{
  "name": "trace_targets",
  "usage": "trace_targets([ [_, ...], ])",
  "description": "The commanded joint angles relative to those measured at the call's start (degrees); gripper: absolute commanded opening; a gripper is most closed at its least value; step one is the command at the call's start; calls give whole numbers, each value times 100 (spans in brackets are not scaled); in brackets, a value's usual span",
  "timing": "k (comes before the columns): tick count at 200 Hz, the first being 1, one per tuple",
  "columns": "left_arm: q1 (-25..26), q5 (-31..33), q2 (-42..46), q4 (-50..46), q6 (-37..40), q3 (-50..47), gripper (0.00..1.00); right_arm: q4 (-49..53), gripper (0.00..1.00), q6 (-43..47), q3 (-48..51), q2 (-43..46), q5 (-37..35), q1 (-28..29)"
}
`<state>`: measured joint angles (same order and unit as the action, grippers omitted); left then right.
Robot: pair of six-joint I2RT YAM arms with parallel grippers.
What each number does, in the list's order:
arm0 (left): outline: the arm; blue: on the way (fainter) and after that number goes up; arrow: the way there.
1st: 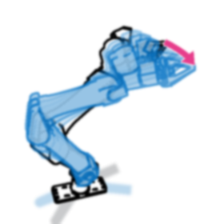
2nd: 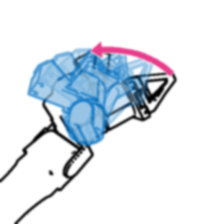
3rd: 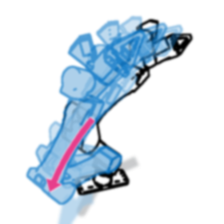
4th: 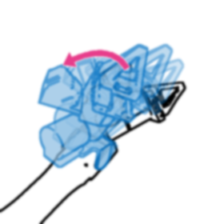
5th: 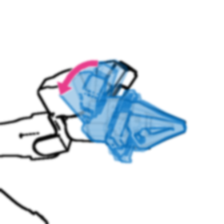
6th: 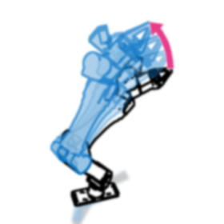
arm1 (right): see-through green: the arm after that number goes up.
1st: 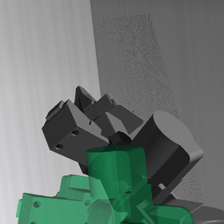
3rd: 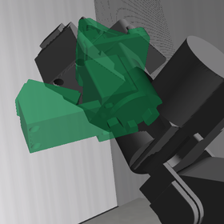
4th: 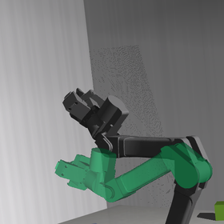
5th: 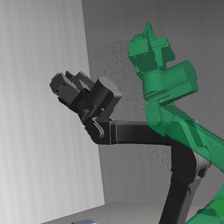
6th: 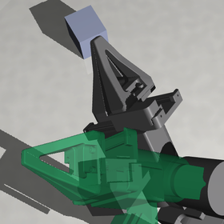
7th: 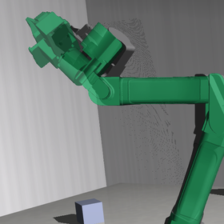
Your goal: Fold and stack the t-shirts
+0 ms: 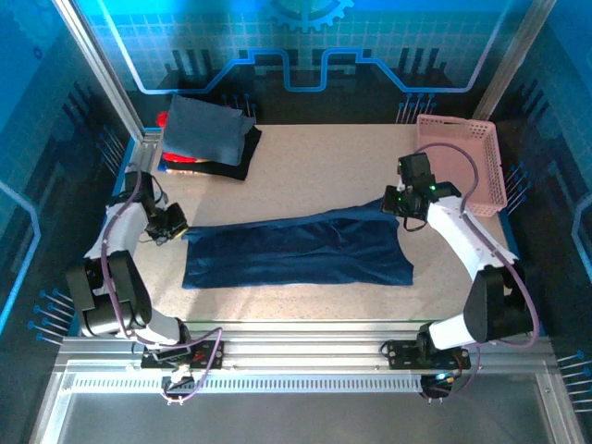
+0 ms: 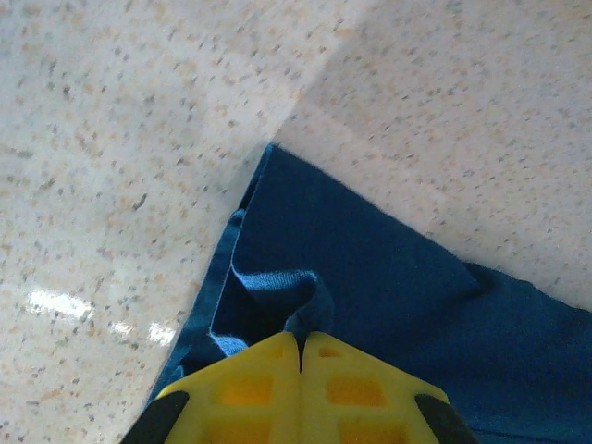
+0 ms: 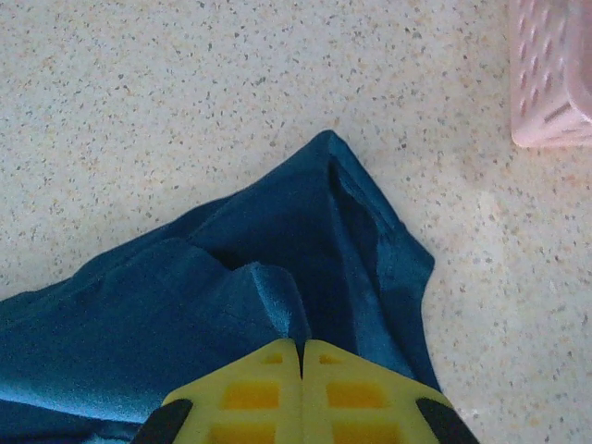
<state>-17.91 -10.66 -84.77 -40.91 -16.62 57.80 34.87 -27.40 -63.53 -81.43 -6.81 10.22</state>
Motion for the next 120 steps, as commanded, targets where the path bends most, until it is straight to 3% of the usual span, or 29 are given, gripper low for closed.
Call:
trace_targets([
  [1, -96, 305, 132, -103, -223, -237, 0, 111, 0, -232, 301, 414, 83, 72],
  [64, -116, 601, 140, 58, -243, -718, 0, 263, 0, -516, 1232, 1001, 109, 86],
  [120, -116, 971, -294, 182, -262, -777, 0, 222, 0, -752, 1777, 792, 233, 111],
])
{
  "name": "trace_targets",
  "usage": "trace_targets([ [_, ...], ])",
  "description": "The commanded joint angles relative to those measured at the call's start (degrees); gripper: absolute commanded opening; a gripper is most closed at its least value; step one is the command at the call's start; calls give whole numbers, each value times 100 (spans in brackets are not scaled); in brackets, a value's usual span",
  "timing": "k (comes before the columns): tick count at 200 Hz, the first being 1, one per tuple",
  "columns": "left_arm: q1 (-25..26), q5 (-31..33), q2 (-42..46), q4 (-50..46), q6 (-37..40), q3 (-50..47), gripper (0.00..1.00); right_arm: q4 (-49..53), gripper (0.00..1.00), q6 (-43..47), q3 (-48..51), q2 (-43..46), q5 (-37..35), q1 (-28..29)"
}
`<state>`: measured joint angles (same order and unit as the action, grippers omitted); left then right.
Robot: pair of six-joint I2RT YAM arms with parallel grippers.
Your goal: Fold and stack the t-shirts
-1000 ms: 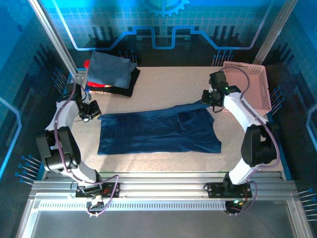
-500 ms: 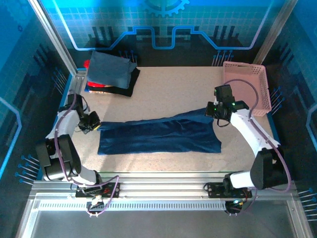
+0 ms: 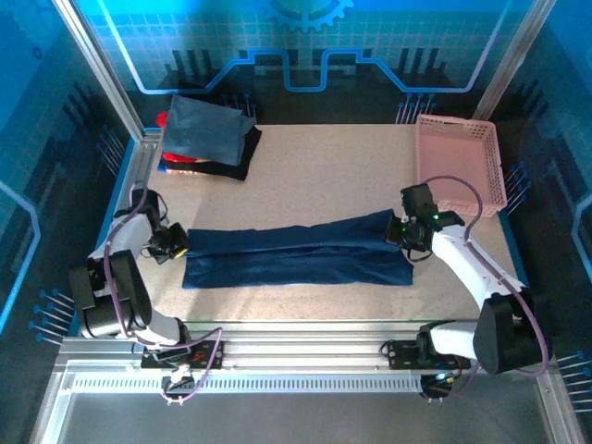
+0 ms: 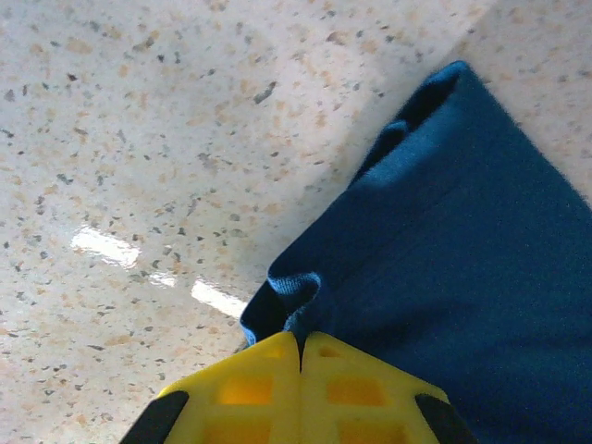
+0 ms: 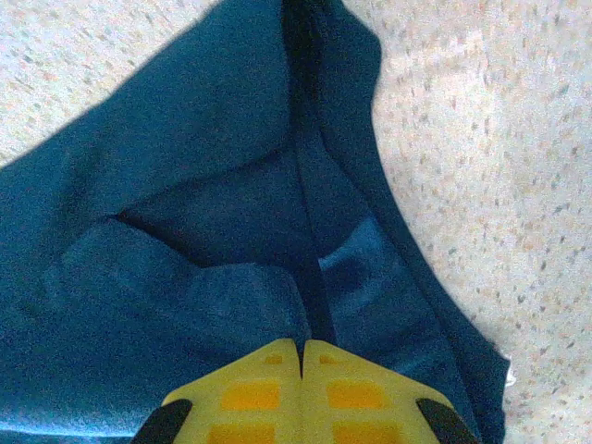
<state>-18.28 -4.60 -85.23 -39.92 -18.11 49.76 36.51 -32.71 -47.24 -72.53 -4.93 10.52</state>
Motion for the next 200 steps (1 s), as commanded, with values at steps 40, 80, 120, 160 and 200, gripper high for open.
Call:
trace_targets([
  [40, -66, 424, -373, 133, -205, 39, 5, 234, 4, -441, 346, -167, -111, 176],
  [80, -30, 301, 255, 18, -463, 216, 53, 513, 40, -527, 311, 29, -134, 171],
  [120, 900, 203, 1004, -15, -900, 1038, 70, 289, 65, 80, -281, 335, 323, 161],
  [160, 2329, -765, 768, 1045, -771, 1326, 75, 285, 60, 1317, -1437, -1191, 1644, 161],
  [200, 3246, -1430, 251, 1482, -516, 1212, 74, 157, 48, 1571, -1485, -1948, 1812, 210],
])
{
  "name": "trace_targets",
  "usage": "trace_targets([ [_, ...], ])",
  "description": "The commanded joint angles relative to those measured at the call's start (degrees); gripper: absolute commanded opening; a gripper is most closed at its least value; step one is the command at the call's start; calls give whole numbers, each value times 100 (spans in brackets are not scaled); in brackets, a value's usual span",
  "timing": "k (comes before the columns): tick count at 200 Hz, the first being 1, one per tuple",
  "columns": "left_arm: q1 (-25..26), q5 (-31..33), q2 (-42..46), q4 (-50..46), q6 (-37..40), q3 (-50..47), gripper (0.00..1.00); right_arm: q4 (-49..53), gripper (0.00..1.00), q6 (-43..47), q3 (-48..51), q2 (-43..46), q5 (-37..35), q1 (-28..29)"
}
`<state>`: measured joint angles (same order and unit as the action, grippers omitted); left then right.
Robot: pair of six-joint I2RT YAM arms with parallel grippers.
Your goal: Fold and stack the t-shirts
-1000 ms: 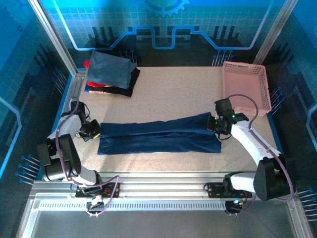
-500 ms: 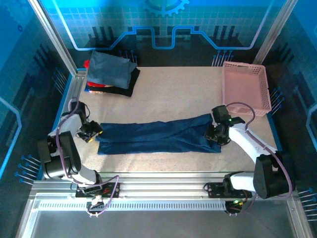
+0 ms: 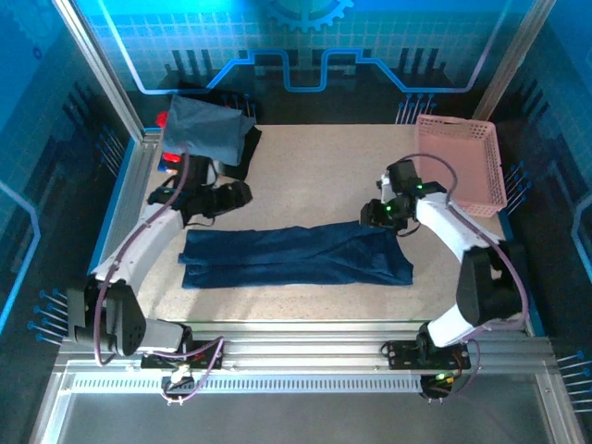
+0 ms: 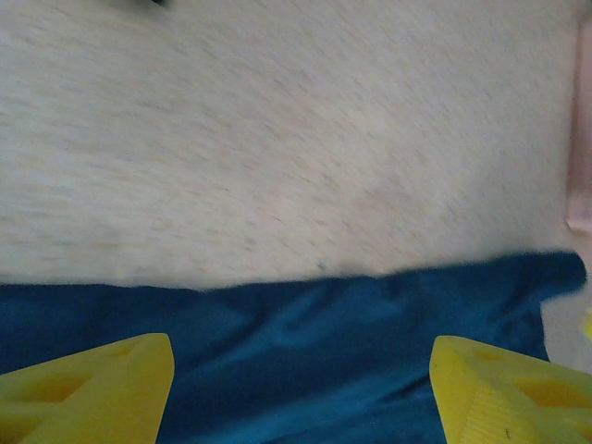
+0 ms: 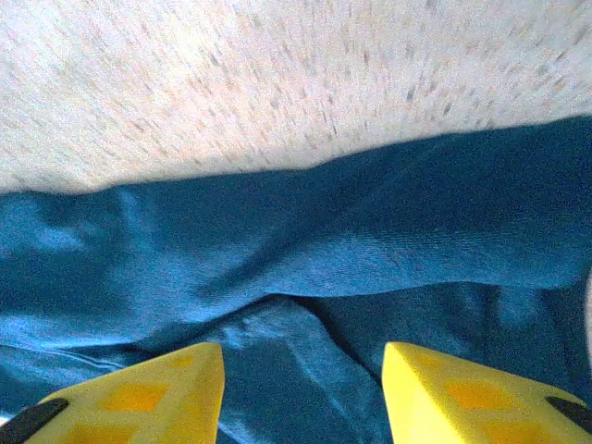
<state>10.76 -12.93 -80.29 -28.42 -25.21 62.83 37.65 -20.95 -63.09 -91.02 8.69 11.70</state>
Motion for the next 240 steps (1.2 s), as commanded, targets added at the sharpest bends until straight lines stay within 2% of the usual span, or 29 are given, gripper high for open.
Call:
trace_targets([
  [1, 357, -606, -251, 344, 193, -108, 74, 25, 48, 397, 102, -99, 467, 98],
  [15, 501, -693, -383, 440, 188, -228, 74, -100, 47, 504, 146, -189, 598, 223],
  [57, 661, -814, -573, 654, 73, -456, 74, -73, 48, 733, 1, -737, 374, 573],
  [137, 821, -742, -545, 505, 173, -403, 74, -111, 48, 864, -242, -1123, -499, 802],
  [169, 831, -733, -545, 522, 183, -412, 74, -135, 47, 934, -324, -1251, -485, 842],
  [205, 831, -711, -567, 500, 234, -412, 74, -157, 37, 918, -362, -1491, -439, 877],
  [240, 831, -641, -578, 469, 261, -453, 74, -179, 11, 854, -372, -1264, -408, 984],
])
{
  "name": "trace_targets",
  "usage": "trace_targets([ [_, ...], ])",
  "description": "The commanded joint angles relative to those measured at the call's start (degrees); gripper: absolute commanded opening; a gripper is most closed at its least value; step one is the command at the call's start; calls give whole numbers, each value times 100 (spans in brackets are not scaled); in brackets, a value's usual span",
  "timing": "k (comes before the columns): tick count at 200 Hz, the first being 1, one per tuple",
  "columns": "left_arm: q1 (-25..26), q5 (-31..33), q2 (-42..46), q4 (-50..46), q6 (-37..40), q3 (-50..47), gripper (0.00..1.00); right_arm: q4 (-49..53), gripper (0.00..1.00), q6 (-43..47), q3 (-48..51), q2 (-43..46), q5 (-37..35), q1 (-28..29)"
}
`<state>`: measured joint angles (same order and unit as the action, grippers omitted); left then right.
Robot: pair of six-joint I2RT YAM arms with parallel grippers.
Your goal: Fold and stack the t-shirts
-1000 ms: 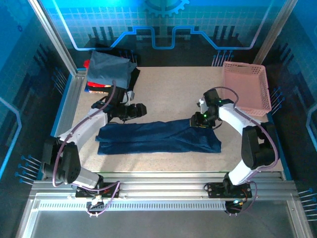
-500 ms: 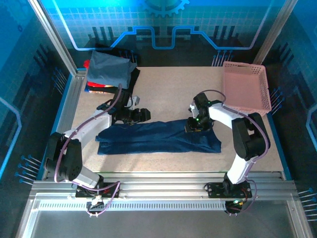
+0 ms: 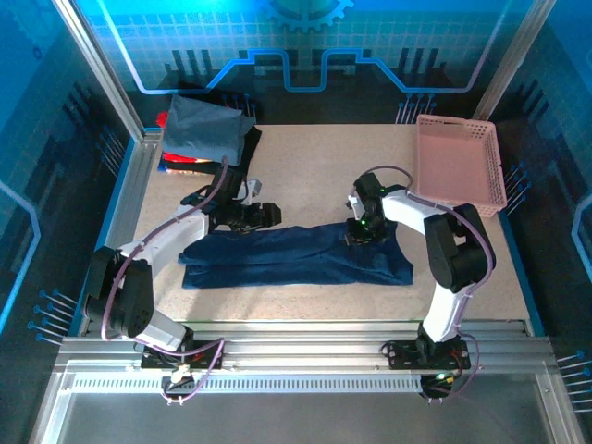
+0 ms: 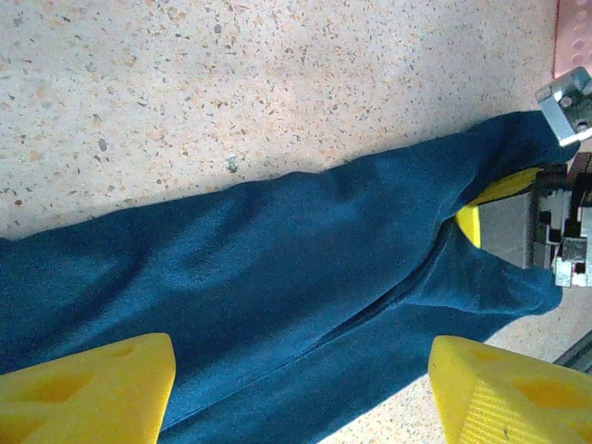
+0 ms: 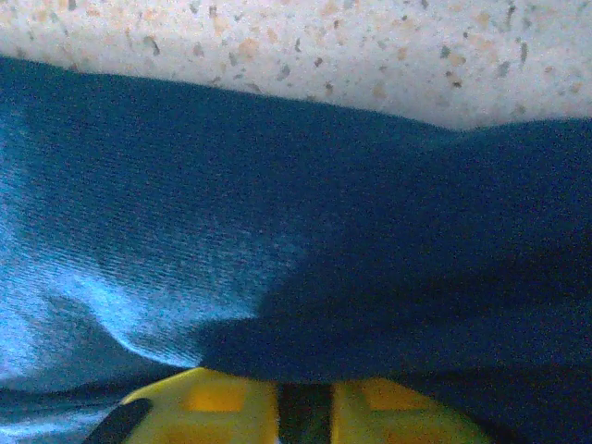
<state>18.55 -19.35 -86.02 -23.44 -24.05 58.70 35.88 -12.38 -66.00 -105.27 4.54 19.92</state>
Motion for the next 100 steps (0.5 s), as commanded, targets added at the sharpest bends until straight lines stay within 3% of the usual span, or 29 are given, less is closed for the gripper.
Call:
trace_targets([
  [1, 53, 2, -4, -29, 146, -41, 74, -2, 11, -2, -81, 181, 14, 170],
  [33, 53, 46, -44, 44, 107, -134, 73, 128, 3, 122, 142, 767, 142, 482],
  [100, 120, -16, -481, 359, -90, -193, 73, 209, 6, -419, 879, 1496, 277, 1027],
])
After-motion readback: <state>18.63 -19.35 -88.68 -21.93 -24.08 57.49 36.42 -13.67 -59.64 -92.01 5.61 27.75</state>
